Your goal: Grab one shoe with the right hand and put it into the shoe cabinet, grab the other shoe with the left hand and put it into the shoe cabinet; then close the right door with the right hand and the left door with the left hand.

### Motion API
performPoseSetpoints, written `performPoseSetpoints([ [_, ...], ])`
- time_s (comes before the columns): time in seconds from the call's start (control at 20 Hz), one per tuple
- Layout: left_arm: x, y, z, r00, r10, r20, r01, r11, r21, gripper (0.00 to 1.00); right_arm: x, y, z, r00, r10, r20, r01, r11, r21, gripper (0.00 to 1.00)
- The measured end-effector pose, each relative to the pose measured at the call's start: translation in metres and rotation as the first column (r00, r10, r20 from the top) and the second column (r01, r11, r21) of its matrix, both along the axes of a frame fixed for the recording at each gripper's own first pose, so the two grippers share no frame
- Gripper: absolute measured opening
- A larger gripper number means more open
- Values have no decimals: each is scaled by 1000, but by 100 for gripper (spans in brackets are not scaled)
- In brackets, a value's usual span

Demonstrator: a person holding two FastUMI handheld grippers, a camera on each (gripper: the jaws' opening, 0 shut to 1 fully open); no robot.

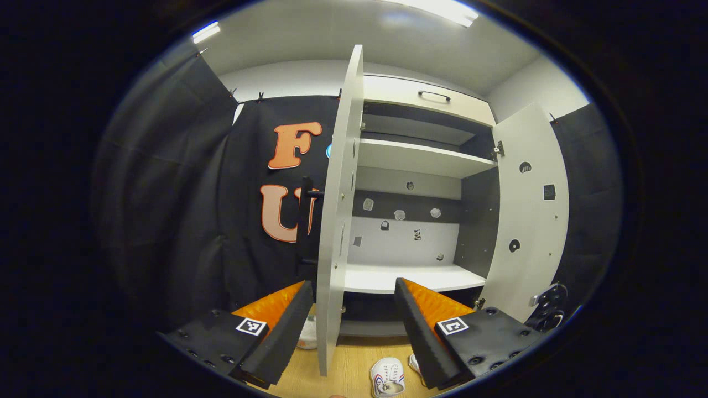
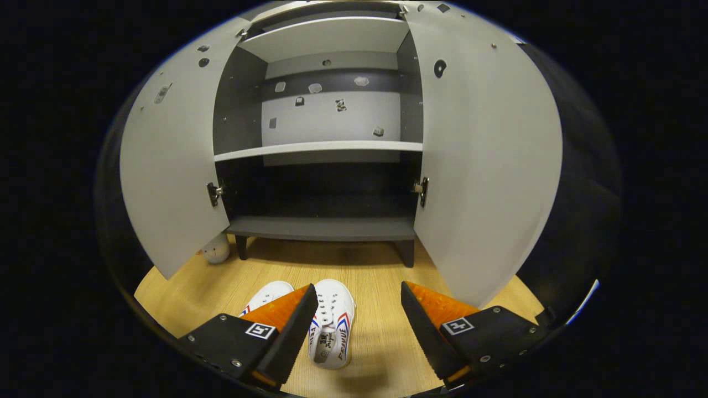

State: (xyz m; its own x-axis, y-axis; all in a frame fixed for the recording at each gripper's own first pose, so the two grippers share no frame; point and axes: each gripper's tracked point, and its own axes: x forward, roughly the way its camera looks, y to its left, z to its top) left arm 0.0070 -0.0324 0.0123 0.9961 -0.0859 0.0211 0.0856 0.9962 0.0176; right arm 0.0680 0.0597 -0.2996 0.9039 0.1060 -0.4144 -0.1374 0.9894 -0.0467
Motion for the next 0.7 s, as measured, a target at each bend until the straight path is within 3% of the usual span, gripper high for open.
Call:
performPoseSetpoints([
  [0.15,1,6,-3,1000,16,-4,-16,1000,6,93,13,1,-51,996,-5,-86,4,1000,-5,94],
  [0.2,2,7,-5,1000,18,-7,-18,1000,6,96,16,0,-65,993,-7,-114,6,1000,-7,93],
  [0.45,4,11,-18,999,38,-36,-38,999,8,96,29,-5,-112,972,-14,-233,18,1000,17,93],
  [0.7,6,12,-24,998,44,-51,-43,999,28,96,28,2,-141,947,-1,-322,15,999,43,82],
])
